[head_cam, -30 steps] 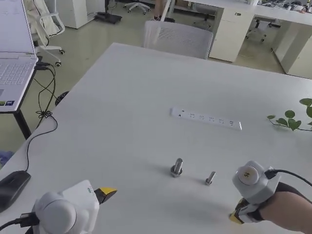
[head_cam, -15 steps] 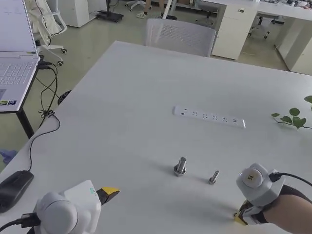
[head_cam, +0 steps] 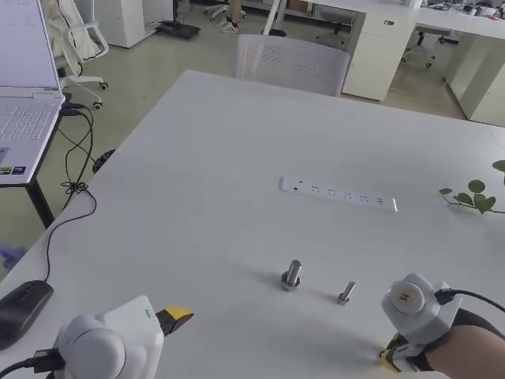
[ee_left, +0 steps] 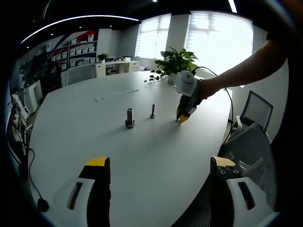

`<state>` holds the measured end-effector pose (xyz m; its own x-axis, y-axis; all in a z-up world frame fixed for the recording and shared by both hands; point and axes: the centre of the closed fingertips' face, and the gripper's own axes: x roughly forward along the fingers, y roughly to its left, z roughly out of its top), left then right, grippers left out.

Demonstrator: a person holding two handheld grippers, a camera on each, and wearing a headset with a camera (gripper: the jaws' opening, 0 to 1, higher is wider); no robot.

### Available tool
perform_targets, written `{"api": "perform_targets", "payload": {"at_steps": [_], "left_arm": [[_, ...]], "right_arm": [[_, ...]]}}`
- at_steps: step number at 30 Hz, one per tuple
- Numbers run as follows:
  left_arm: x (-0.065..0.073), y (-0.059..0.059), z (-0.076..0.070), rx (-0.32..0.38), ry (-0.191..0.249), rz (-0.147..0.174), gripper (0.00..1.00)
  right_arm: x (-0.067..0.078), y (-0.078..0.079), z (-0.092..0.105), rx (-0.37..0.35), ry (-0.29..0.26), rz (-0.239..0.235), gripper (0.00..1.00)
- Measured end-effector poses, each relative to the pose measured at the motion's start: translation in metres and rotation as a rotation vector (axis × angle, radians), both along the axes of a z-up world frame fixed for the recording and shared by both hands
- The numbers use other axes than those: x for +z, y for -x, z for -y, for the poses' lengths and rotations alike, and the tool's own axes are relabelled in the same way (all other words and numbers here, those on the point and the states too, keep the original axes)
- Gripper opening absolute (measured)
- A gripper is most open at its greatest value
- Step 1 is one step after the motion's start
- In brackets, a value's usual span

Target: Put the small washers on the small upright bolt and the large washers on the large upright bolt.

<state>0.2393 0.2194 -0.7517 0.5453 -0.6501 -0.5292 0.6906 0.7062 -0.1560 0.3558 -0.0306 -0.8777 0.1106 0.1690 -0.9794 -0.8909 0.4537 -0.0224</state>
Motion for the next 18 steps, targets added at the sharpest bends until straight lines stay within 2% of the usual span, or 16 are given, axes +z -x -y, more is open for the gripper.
{"api": "perform_targets", "payload": {"at_steps": [12, 18], "left_arm": [[-0.0015, -0.0005, 0.0014, 0.0, 0.005, -0.005, 0.86], [0.0006, -0.0018, 0.0011, 0.005, 0.006, -0.002, 0.86]], "right_arm": [[0.0, -0.0009, 0.0006, 0.017, 0.0, 0.0, 0.14], [0.0003, -0.0016, 0.0008, 0.017, 0.004, -0.015, 0.14]]}}
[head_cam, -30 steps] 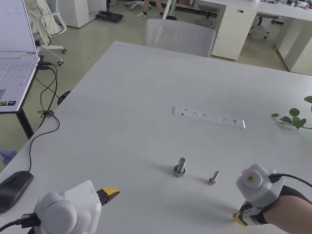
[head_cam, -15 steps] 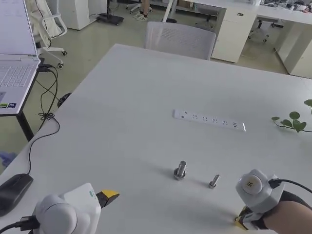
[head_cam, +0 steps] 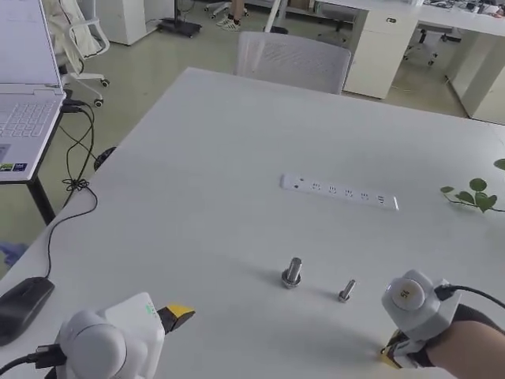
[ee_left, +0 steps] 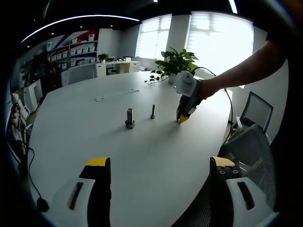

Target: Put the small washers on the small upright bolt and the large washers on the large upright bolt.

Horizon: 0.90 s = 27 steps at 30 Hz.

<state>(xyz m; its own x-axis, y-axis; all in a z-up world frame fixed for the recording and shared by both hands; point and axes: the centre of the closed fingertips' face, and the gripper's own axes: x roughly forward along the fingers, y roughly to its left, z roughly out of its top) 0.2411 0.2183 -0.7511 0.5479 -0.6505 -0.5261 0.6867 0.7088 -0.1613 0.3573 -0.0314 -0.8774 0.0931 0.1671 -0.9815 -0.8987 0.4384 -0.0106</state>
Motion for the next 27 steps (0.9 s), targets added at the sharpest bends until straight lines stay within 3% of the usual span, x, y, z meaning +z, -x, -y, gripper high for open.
{"api": "perform_targets", "payload": {"at_steps": [8, 27], "left_arm": [[0.001, -0.001, 0.0, 0.003, 0.001, 0.0, 0.86], [0.007, -0.003, 0.002, 0.0, 0.006, 0.016, 0.86]], "right_arm": [[0.001, 0.003, -0.001, 0.004, 0.002, -0.023, 0.14], [0.031, 0.0, -0.018, 0.011, -0.026, -0.039, 0.14]]}}
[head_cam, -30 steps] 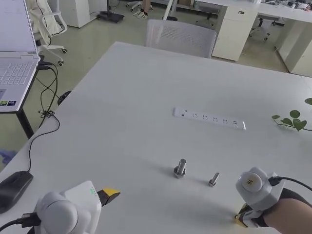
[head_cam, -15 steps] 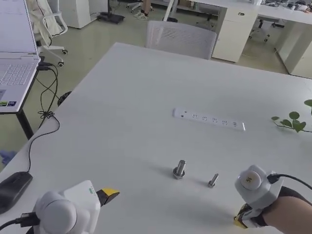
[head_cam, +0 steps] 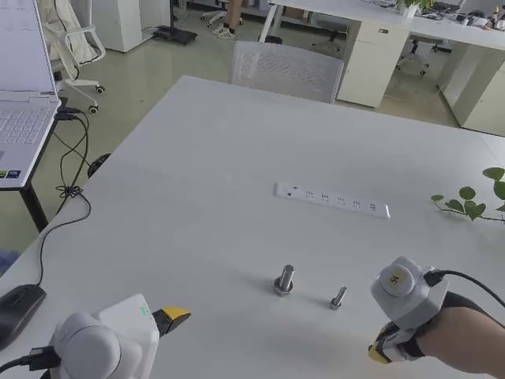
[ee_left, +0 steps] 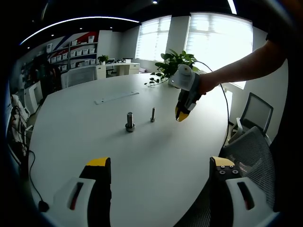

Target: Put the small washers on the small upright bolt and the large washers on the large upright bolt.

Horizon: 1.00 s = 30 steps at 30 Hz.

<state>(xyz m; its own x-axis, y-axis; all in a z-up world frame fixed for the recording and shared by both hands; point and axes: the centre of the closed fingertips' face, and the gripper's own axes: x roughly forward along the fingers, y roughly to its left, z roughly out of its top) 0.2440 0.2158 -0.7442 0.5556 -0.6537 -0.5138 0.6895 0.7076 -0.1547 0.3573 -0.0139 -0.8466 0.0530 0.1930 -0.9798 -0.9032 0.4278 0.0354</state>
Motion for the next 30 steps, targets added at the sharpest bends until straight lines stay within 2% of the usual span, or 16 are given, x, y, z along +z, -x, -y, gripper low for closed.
{"api": "perform_targets", "payload": {"at_steps": [22, 30], "left_arm": [[-0.001, 0.001, -0.007, 0.023, -0.01, 0.019, 0.88], [-0.005, 0.004, -0.008, 0.023, -0.021, 0.013, 0.87]], "right_arm": [[0.033, -0.003, -0.007, 0.016, -0.02, 0.035, 0.14], [0.04, -0.008, -0.006, 0.017, -0.021, 0.048, 0.14]]}}
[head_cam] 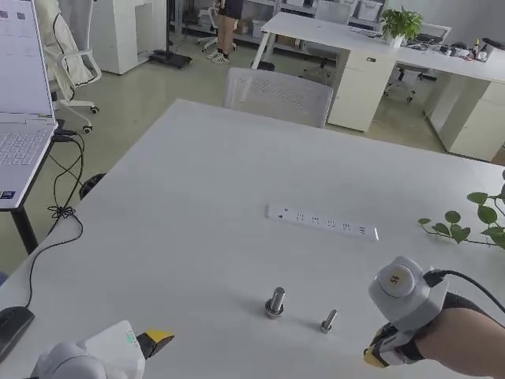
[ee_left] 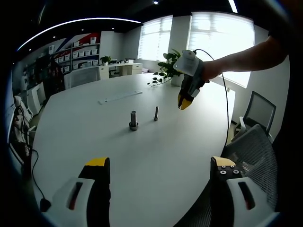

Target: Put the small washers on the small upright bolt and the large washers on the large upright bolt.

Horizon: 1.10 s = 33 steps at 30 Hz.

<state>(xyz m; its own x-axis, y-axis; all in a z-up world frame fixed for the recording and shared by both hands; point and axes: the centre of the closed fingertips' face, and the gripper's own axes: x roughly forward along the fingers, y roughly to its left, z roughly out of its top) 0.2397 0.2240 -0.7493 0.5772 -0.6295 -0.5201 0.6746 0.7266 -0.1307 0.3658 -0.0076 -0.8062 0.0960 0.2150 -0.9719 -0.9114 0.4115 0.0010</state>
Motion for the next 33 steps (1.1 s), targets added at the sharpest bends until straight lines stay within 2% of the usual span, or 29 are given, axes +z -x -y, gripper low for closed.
{"api": "perform_targets", "payload": {"at_steps": [13, 23, 33], "left_arm": [[0.001, -0.001, -0.002, 0.009, 0.0, 0.004, 0.87], [-0.002, 0.001, -0.002, 0.014, -0.004, -0.003, 0.86], [-0.002, -0.004, 0.001, 0.014, 0.001, 0.002, 0.86]], "right_arm": [[0.004, -0.01, -0.006, 0.005, -0.011, 0.004, 0.14], [0.004, -0.024, -0.013, 0.015, -0.009, 0.014, 0.14], [0.004, -0.038, -0.018, 0.028, -0.008, 0.02, 0.14]]}}
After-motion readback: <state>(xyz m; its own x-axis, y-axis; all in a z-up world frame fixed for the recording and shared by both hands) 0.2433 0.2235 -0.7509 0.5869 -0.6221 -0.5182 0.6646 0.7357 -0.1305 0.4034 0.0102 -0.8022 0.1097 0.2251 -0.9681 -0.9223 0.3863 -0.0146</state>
